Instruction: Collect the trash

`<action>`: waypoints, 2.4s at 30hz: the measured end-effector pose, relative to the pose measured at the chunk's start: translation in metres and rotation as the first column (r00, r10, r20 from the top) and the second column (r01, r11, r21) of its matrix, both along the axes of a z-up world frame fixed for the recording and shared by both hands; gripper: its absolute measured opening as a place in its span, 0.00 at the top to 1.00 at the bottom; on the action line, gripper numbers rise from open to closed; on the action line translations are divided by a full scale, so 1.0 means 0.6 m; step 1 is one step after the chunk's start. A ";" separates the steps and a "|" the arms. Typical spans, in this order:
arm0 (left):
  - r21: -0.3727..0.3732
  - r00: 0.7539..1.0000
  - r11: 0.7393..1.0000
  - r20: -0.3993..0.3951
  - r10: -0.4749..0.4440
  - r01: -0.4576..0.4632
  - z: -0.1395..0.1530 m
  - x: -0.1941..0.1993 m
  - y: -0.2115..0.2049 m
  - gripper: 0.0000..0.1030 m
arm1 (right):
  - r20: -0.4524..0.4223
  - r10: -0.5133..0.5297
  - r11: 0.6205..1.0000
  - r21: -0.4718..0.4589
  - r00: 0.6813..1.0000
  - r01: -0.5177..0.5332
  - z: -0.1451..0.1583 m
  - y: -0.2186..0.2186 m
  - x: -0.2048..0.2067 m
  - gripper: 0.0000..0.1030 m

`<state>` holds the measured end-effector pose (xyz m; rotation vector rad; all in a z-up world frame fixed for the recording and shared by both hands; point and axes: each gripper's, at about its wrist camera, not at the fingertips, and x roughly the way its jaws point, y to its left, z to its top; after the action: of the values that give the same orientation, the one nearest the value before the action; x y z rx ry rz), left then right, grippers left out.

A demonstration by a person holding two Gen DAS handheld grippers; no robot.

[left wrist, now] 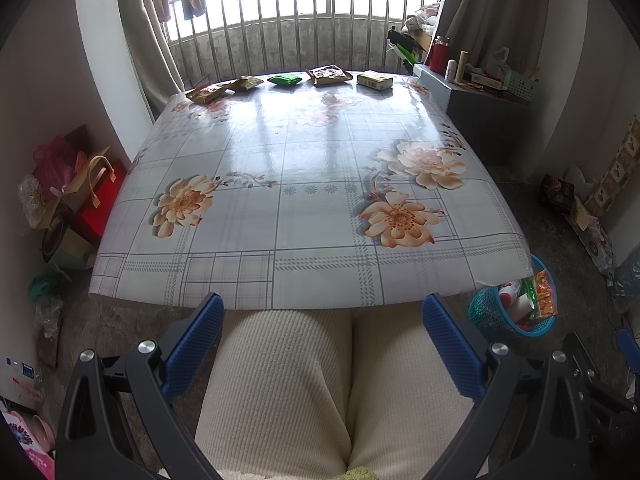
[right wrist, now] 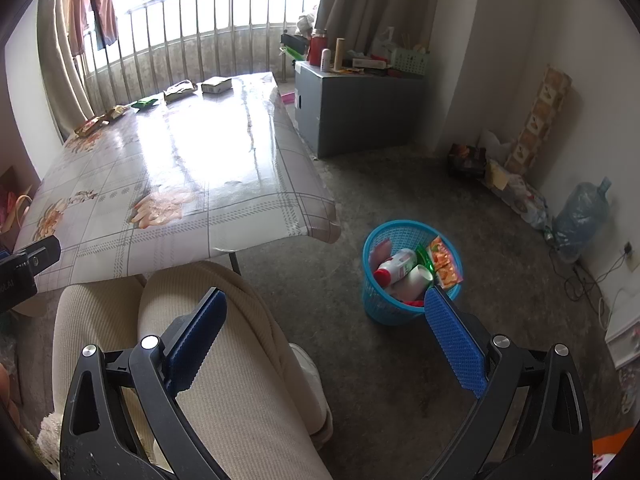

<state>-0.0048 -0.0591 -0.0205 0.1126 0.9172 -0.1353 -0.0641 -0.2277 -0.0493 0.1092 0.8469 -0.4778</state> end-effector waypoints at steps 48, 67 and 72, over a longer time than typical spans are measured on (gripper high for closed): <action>-0.001 1.000 1.000 0.000 0.000 0.000 0.000 0.000 0.001 0.06 | 0.000 0.000 1.000 0.001 1.000 0.000 0.000 -0.001 -0.001 0.08; -0.003 1.000 1.000 0.004 0.001 -0.001 0.003 -0.002 0.002 0.06 | 0.003 0.000 1.000 -0.002 1.000 0.000 0.000 0.005 -0.003 0.08; -0.003 1.000 1.000 -0.001 0.001 -0.001 0.003 -0.002 0.002 0.06 | 0.000 -0.001 1.000 0.000 1.000 0.001 0.001 0.007 -0.001 0.08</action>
<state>-0.0062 -0.0578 -0.0184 0.1091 0.9175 -0.1356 -0.0650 -0.2232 -0.0489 0.1096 0.8468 -0.4786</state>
